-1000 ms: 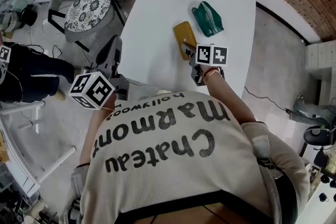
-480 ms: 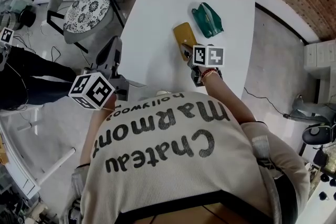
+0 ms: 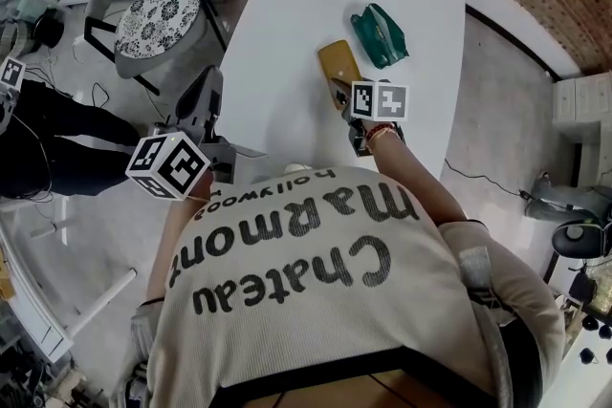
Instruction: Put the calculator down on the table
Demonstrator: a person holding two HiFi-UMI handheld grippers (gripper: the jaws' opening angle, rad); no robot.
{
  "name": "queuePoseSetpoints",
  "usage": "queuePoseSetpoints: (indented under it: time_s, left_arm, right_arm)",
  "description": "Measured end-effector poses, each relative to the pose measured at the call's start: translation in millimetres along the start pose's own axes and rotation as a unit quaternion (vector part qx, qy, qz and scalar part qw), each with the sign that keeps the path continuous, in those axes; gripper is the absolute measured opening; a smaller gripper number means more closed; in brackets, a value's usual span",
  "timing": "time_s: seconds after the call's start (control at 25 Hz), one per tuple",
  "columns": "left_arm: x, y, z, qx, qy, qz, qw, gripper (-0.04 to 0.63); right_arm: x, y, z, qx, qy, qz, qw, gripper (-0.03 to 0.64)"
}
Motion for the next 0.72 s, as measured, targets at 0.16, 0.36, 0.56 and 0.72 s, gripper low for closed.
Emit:
queuePoseSetpoints:
  time_s: [0.16, 0.36, 0.56, 0.72]
  left_arm:
    - [-0.4, -1.1, -1.0, 0.000, -0.001, 0.001, 1.0000, 0.002]
    - [-1.7, -2.1, -2.8, -0.001, -0.005, 0.002, 1.0000, 0.002]
    - [-1.8, -5.2, -7.0, -0.002, -0.005, 0.004, 1.0000, 0.002]
    - [-3.9, -12.6, -13.2, -0.006, -0.007, 0.007, 0.9999, 0.002]
  right_arm:
    - [0.6, 0.1, -1.4, 0.006, -0.004, -0.004, 1.000, 0.249]
    - [0.0, 0.5, -6.8, 0.029, -0.023, -0.009, 0.999, 0.265]
    - [1.8, 2.7, -8.9, 0.046, -0.033, -0.013, 0.998, 0.276]
    - [2.2, 3.5, -13.8, 0.056, -0.040, -0.014, 0.998, 0.282]
Point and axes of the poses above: the fingertips, and each gripper's own axes: y forward along the fingers, z to its right, x out of its underside, the point moved 8 cm from there along -y, backward along the fingers, and after that the axes turned 5 degrees about -x, right-handed, at the moved point
